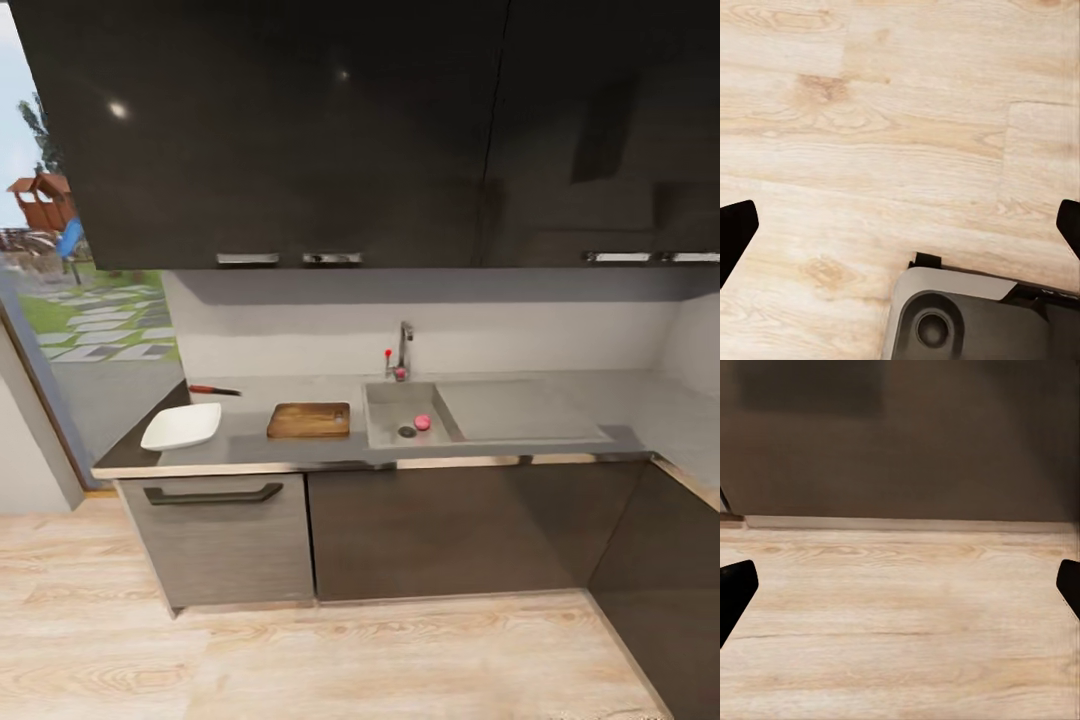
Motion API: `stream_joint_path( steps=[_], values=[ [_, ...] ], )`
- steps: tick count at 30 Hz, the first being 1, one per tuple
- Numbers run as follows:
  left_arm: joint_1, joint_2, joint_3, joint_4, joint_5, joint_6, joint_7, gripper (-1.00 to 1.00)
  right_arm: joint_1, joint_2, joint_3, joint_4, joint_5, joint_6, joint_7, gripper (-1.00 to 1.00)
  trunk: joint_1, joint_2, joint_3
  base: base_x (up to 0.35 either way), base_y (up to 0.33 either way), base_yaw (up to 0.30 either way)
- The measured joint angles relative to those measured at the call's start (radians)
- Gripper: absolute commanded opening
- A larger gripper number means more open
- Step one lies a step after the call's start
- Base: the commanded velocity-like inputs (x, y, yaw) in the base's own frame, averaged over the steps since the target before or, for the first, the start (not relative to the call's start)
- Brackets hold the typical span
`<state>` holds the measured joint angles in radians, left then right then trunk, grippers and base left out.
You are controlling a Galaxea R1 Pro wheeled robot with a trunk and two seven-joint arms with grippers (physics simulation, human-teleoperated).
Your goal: In the kitchen, take the Vidalia onion out of the sink, dice it on the chopping board with the paring knife, put the diced onion into the bowl on the countertop, then place both the paring knife and the chopping board into the sink.
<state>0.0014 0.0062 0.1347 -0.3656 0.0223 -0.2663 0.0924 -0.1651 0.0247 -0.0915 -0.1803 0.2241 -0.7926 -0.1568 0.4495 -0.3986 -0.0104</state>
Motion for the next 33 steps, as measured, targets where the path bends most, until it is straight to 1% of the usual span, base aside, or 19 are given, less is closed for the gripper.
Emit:
stream_joint_path(
  steps=[9,12,16,27,30,32,33],
  values=[
    [0.0,0.0,0.0,0.0,0.0,0.0,0.001,1.0,0.0,0.001,0.001,0.001,0.0,0.0,0.001,1.0,0.0,0.0,0.002,0.046,-0.315,-0.025],
    [0.0,0.0,0.0,0.0,0.0,0.0,0.001,1.0,0.0,0.002,0.002,0.001,0.0,0.0,0.001,1.0,0.0,0.0,0.002,0.109,-0.313,-0.001],
    [0.0,0.0,0.0,0.001,0.001,0.0,0.001,1.0,0.0,0.01,0.003,0.001,0.0,0.001,0.0,1.0,0.0,0.0,0.002,0.121,-0.313,0.0],
    [0.0,0.0,-0.001,0.0,-0.001,0.0,-0.001,1.0,0.0,0.013,0.001,0.001,0.0,0.002,0.0,1.0,0.0,0.0,0.002,0.133,-0.312,0.0],
    [0.0,-0.005,0.0,-0.001,0.0,0.005,0.0,1.0,0.0,0.012,0.0,0.001,0.0,0.001,0.0,1.0,0.0,0.0,0.002,0.103,-0.236,0.0],
    [0.0,-0.014,-0.001,-0.019,-0.002,0.011,0.005,1.0,0.0,0.012,0.0,0.001,0.0,0.001,0.0,1.0,0.0,0.0,0.002,0.047,-0.106,0.0],
    [0.0,-0.022,-0.001,-0.045,-0.002,0.024,0.007,1.0,0.0,0.011,0.0,0.001,0.0,0.001,0.0,1.0,0.0,0.0,0.002,0.029,-0.066,0.0]
  ],
)
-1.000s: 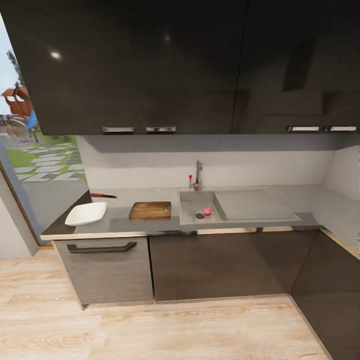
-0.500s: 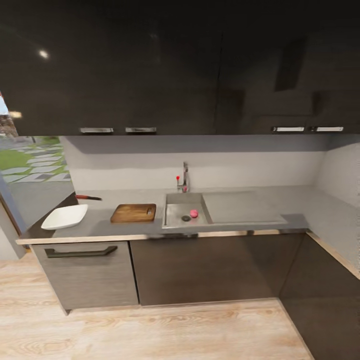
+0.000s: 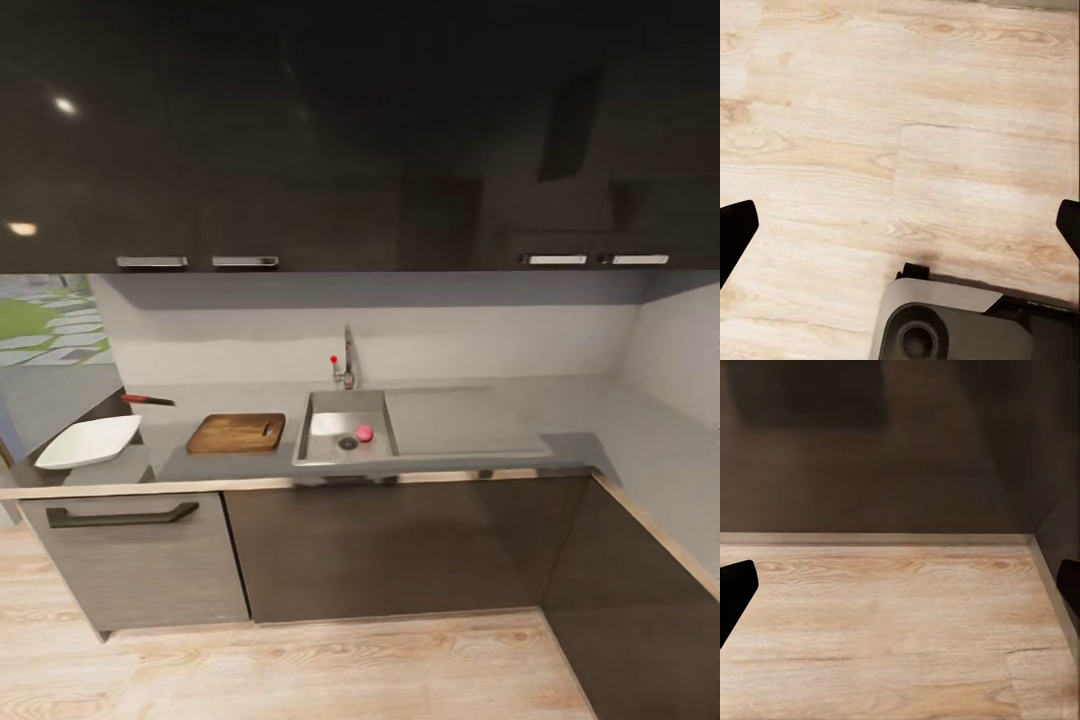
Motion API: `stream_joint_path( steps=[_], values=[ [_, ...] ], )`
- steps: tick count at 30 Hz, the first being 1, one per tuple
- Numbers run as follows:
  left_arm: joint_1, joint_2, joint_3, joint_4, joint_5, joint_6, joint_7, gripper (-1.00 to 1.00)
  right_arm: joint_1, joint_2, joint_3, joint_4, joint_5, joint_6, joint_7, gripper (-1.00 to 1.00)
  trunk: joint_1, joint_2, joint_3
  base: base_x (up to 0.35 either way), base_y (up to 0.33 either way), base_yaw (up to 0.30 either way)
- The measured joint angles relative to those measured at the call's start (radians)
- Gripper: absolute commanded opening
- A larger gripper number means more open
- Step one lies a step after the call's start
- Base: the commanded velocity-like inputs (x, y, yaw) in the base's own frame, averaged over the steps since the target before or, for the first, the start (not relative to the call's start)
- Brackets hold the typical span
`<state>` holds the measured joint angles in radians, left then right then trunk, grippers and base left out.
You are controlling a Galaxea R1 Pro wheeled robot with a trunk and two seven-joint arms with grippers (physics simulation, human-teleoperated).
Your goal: In the kitchen, take the Vidalia onion out of the sink, dice it on the chopping board with the paring knife, put the diced onion into the bowl on the countertop, then place both the paring knife and the chopping board into the sink.
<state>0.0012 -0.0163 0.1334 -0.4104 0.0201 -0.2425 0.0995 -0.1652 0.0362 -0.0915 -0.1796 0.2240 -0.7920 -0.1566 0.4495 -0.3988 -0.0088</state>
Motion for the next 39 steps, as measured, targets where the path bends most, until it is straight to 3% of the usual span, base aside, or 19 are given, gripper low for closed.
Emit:
stream_joint_path(
  steps=[2,3,8,9,10,14,15,16,18,21,22,23,26,28,31,35,39],
  values=[
    [0.0,-0.02,-0.001,-0.058,-0.003,0.056,0.003,1.0,0.0,-0.001,0.0,0.0,0.0,-0.001,0.0,1.0,0.0,0.0,0.0,0.015,-0.035,0.0],
    [0.0,-0.035,-0.002,-0.105,-0.006,0.125,0.005,1.0,0.0,-0.002,0.0,0.0,0.0,-0.001,0.0,1.0,0.0,0.0,0.0,0.01,-0.022,0.0],
    [0.0,-0.06,-0.017,-0.268,-0.019,0.397,0.002,1.0,0.0,-0.004,-0.001,-0.001,0.0,-0.001,0.0,1.0,0.0,0.0,0.0,0.004,-0.01,0.0],
    [0.0,-0.069,-0.057,-0.372,-0.022,0.535,0.002,1.0,0.0,-0.004,-0.001,0.0,0.0,-0.002,0.0,1.0,0.0,0.0,0.0,0.001,-0.002,0.0],
    [0.0,-0.072,-0.081,-0.434,-0.023,0.586,0.003,1.0,0.0,-0.004,-0.001,0.0,0.0,-0.002,0.0,1.0,0.0,0.0,0.0,0.001,-0.001,0.0],
    [0.0,-0.076,-0.13,-0.63,-0.024,0.726,0.004,1.0,0.0,-0.005,-0.001,0.001,0.0,-0.001,0.0,1.0,0.0,0.0,0.0,0.0,0.0,0.0],
    [0.0,-0.076,-0.133,-0.659,-0.024,0.753,0.003,1.0,0.0,-0.005,-0.001,0.001,0.0,0.0,0.0,1.0,0.0,0.0,0.0,0.0,0.0,0.0],
    [0.0,-0.077,-0.138,-0.737,-0.025,0.84,0.001,1.0,0.0,-0.005,-0.001,0.001,0.0,-0.001,0.0,1.0,0.0,0.0,0.0,0.0,0.0,0.0],
    [-0.002,-0.077,-0.14,-0.816,-0.025,0.923,-0.001,1.0,0.0,-0.005,-0.001,0.001,0.0,-0.001,-0.001,1.0,0.0,0.0,0.0,0.0,0.0,0.0],
    [-0.006,-0.077,-0.143,-0.94,-0.025,1.007,-0.002,1.0,0.0,-0.005,0.0,0.001,0.0,0.0,0.0,1.0,0.0,0.0,0.0,0.0,0.0,0.0],
    [-0.024,-0.08,-0.144,-1.039,-0.025,1.04,-0.001,1.0,0.0,-0.005,-0.001,0.008,0.0,0.003,0.0,1.0,0.0,0.0,0.0,0.0,0.0,0.0],
    [-0.031,-0.082,-0.144,-1.067,-0.025,1.047,0.0,1.0,0.0,-0.006,-0.001,0.009,0.001,0.003,0.0,1.0,0.0,0.0,0.0,0.0,0.0,0.0],
    [-0.082,-0.096,-0.144,-1.115,-0.025,1.117,0.0,1.0,0.0,-0.005,-0.002,0.014,0.001,0.004,0.0,1.0,0.0,0.0,0.0,0.0,0.0,0.0],
    [-0.147,-0.101,-0.145,-1.129,-0.025,1.185,0.0,1.0,0.0,-0.005,-0.002,0.015,0.001,0.004,0.0,1.0,0.0,0.0,0.0,0.0,0.0,0.0],
    [-0.22,-0.11,-0.145,-1.134,-0.024,1.218,0.001,1.0,0.0,-0.005,-0.003,0.017,0.001,0.005,0.001,1.0,0.0,0.0,0.0,0.0,0.0,0.0],
    [-0.364,-0.122,-0.147,-1.128,-0.021,1.238,0.002,1.0,0.0,-0.006,-0.004,0.022,0.0,0.009,0.001,1.0,0.0,0.0,0.0,0.0,0.0,0.0],
    [-0.55,-0.126,-0.148,-1.044,-0.017,1.245,0.004,1.0,0.0,-0.005,-0.005,0.022,0.0,0.01,0.002,1.0,0.0,0.0,0.0,0.0,0.0,0.0]
  ],
)
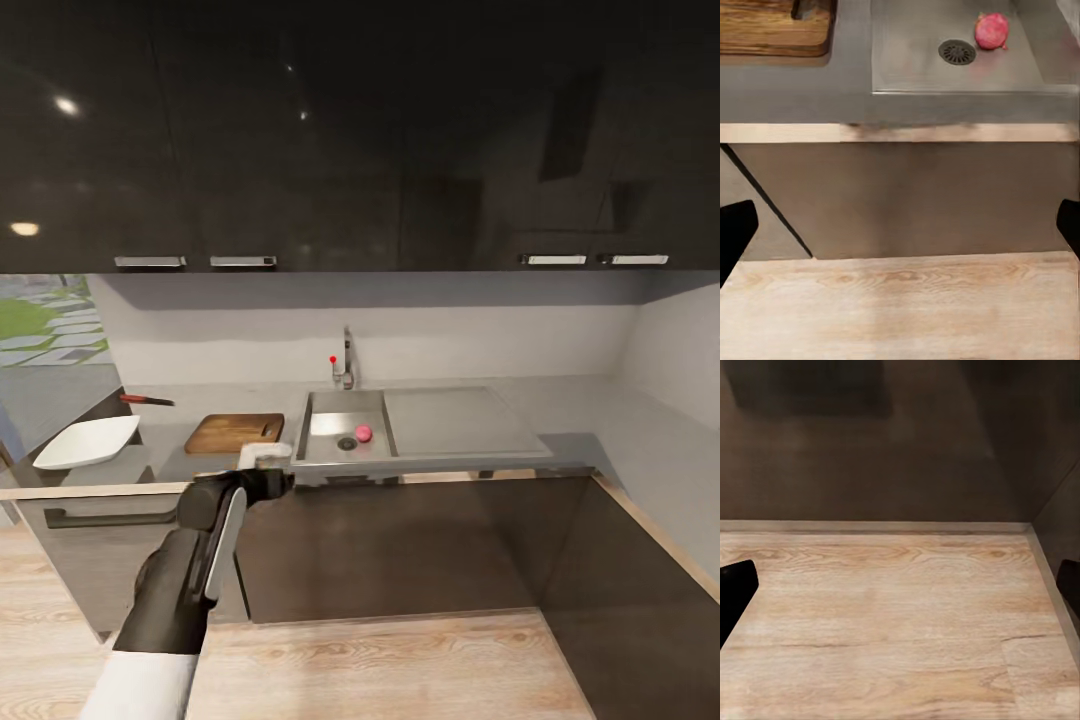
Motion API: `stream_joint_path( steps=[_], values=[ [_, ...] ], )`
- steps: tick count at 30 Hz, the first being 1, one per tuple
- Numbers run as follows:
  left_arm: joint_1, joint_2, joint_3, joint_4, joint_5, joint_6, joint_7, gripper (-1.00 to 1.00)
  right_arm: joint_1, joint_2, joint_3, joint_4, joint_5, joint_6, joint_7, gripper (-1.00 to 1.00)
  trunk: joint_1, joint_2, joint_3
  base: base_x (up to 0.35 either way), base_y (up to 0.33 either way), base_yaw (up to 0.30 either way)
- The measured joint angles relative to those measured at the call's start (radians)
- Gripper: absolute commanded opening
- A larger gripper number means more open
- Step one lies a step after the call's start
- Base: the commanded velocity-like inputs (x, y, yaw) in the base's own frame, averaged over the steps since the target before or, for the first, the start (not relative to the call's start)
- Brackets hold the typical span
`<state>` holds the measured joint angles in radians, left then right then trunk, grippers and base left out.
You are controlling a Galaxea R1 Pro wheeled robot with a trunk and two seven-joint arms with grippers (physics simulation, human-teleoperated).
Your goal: In the kitchen, take the Vidalia onion out of the sink, dice it on the chopping board with the paring knife, put the diced onion into the bowl on the countertop, then place both the paring knife and the chopping board into the sink.
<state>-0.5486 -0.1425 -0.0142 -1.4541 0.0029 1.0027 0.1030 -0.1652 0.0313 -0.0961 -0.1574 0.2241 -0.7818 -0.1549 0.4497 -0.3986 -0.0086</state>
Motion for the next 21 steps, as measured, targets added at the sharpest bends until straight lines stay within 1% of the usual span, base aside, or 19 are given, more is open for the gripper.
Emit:
stream_joint_path(
  steps=[1,2,4,5,7,10,13,15,16,19,21],
  values=[
    [-0.036,-0.001,0.0,0.023,0.0,0.001,0.0,1.0,0.0,0.0,0.0,0.0,0.0,0.0,0.0,1.0,0.0,0.0,0.0,0.0,0.0,0.0],
    [-0.096,-0.003,0.0,0.07,0.001,0.001,0.001,1.0,0.0,0.0,0.0,0.0,0.0,0.0,0.0,1.0,0.0,0.0,0.0,0.0,0.0,0.0],
    [-0.163,-0.005,0.0,0.118,0.001,0.002,0.001,1.0,0.0,-0.001,0.0,0.0,0.0,0.0,0.0,1.0,0.0,0.0,0.0,0.0,0.0,0.0],
    [-0.222,-0.006,0.0,0.165,0.001,0.002,0.002,1.0,0.0,-0.001,0.0,0.0,0.0,0.0,0.0,1.0,0.0,0.0,0.0,0.0,0.0,0.0],
    [-0.285,-0.007,0.0,0.214,0.002,0.002,0.003,1.0,0.0,-0.001,0.0,0.0,0.0,0.0,0.0,1.0,0.0,0.0,0.0,0.0,0.0,0.0],
    [-0.443,-0.011,0.0,0.366,0.002,0.0,0.004,1.0,0.0,-0.001,0.0,0.0,0.0,0.0,0.0,1.0,0.0,0.0,0.0,0.0,0.0,0.0],
    [-0.509,-0.012,0.0,0.438,0.002,-0.001,0.006,1.0,0.0,-0.001,0.0,0.0,0.0,0.0,0.0,1.0,0.0,0.0,0.0,0.0,0.0,0.0],
    [-0.537,-0.012,-0.001,0.48,0.002,-0.001,0.009,1.0,0.0,0.0,0.001,0.0,0.0,0.0,0.0,1.0,0.0,0.0,0.0,0.0,0.0,0.0],
    [-0.548,-0.011,-0.002,0.532,0.002,-0.002,0.007,1.0,0.0,0.002,0.001,0.0,0.001,0.0,0.0,1.0,0.0,0.0,0.0,0.0,0.0,0.0],
    [-0.555,-0.006,-0.004,0.587,0.001,-0.001,0.0,1.0,0.0,0.004,0.001,0.001,0.0,0.0,-0.001,1.0,0.0,0.0,0.0,0.0,0.0,0.0],
    [-0.556,0.001,-0.006,0.598,0.001,0.0,-0.001,1.0,0.0,0.005,0.002,0.001,0.0,0.0,-0.002,1.0,0.0,0.0,0.0,0.0,0.0,0.0]
  ],
)
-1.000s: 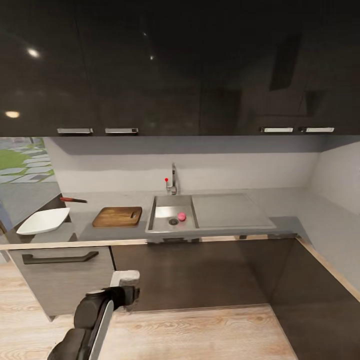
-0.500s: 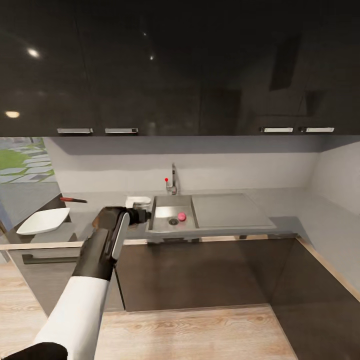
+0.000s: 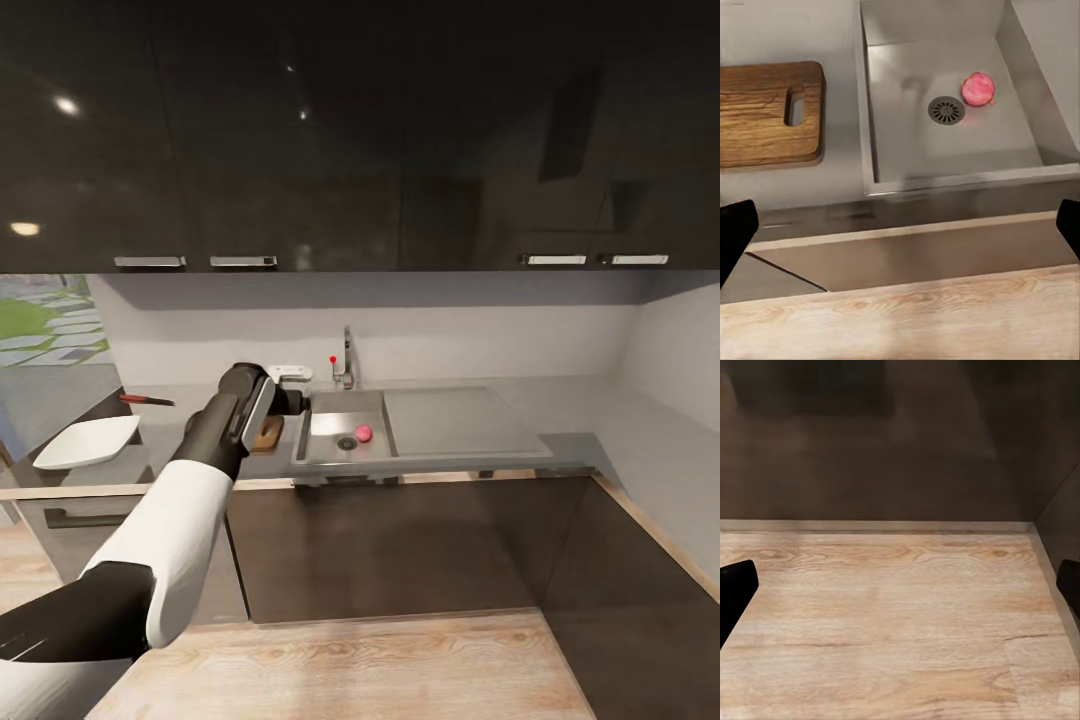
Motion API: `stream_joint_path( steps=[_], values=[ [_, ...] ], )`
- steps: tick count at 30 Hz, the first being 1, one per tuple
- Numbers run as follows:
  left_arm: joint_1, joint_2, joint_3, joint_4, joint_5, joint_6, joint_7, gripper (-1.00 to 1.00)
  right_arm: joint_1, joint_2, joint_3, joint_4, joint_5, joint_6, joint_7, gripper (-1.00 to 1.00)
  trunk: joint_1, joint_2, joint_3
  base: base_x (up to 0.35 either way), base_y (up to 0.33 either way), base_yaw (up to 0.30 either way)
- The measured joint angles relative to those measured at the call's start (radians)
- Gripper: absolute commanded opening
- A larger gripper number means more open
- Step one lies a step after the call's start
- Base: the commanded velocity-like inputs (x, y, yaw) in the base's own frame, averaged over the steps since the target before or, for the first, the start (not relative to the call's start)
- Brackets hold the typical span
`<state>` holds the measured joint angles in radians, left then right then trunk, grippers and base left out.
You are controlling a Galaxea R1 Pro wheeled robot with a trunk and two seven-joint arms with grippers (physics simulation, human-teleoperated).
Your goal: In the kitchen, take the Vidalia onion out of the sink, dice it on the chopping board with the paring knife, put the diced onion into the bowl on the countertop, then place both the paring knife and the chopping board into the sink.
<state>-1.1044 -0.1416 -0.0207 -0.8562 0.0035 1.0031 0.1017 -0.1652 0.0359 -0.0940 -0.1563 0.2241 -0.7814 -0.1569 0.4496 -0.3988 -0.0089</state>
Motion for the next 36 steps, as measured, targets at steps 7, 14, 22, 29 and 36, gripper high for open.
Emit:
stream_joint_path(
  steps=[7,14,22,29,36],
  values=[
    [0.0,0.012,-0.007,0.04,0.001,0.0,-0.002,1.0,0.0,0.001,0.002,0.005,0.0,0.0,-0.003,1.0,0.0,0.0,0.0,0.005,-0.004,0.0],
    [0.0,0.007,-0.008,0.112,0.0,-0.005,-0.003,1.0,0.0,0.002,0.001,0.014,0.0,0.001,-0.005,1.0,0.0,0.0,0.0,0.205,-0.126,0.0],
    [0.0,0.004,-0.007,0.13,0.0,-0.005,-0.005,1.0,0.0,-0.002,0.001,0.088,0.0,0.031,0.002,1.0,-0.001,0.0,0.0,0.278,-0.182,0.0],
    [0.0,-0.002,-0.007,0.142,0.0,-0.006,-0.004,1.0,0.0,-0.005,0.002,0.131,-0.001,0.077,0.003,1.0,-0.001,0.0,0.0,0.282,-0.212,0.0],
    [0.0,-0.002,-0.007,0.154,0.0,-0.008,-0.002,1.0,0.0,-0.003,0.002,0.135,-0.001,0.138,0.003,1.0,0.0,0.0,0.0,0.257,-0.238,0.0]
  ],
)
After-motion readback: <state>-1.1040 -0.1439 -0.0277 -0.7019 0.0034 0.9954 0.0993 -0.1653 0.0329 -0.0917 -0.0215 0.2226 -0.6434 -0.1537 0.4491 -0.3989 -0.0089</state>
